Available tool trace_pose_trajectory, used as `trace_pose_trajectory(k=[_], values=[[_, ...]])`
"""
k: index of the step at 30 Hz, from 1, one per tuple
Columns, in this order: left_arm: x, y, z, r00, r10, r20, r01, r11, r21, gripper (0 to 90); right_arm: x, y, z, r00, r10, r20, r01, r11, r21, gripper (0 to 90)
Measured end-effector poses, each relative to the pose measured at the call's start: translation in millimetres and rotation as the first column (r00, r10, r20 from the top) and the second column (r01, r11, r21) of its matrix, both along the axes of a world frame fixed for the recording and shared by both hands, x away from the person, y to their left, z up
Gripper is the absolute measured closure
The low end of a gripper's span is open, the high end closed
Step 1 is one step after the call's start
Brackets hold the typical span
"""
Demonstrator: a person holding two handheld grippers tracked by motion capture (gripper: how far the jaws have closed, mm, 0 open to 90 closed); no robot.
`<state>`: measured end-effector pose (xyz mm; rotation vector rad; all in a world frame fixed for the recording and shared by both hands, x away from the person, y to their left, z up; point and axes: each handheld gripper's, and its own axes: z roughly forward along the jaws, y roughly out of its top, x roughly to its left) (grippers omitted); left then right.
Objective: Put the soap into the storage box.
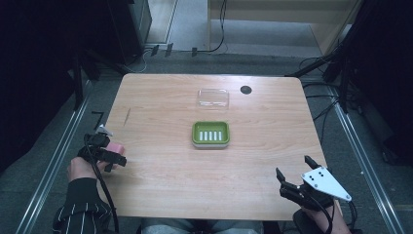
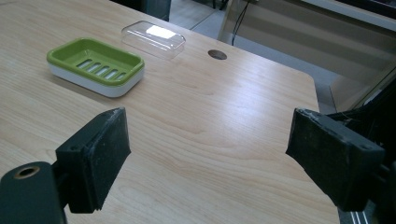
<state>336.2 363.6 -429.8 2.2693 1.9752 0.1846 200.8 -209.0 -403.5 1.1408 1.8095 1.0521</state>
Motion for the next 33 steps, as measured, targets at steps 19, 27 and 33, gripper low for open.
trace_pose_trajectory(k=[19,27,33], values=[[22.6,-0.5,-7.9,0.9995,0.02,-0.025,-0.019,0.9986,0.049,15.1,-0.6,-3.0,0.0,1.0,0.0,0.006,0.0,0.9998,0.018,13.5],[23.7,-1.7,-8.4,0.9997,0.015,-0.018,-0.014,0.9972,0.073,23.2,-0.7,-2.9,0.0,1.0,-0.001,0.006,0.001,0.9998,0.018,13.5],[25.9,-1.1,-10.1,0.9998,0.014,-0.011,-0.013,0.9961,0.087,29.0,-0.7,-2.9,0.0,1.0,-0.001,0.007,0.001,0.9998,0.018,13.5]])
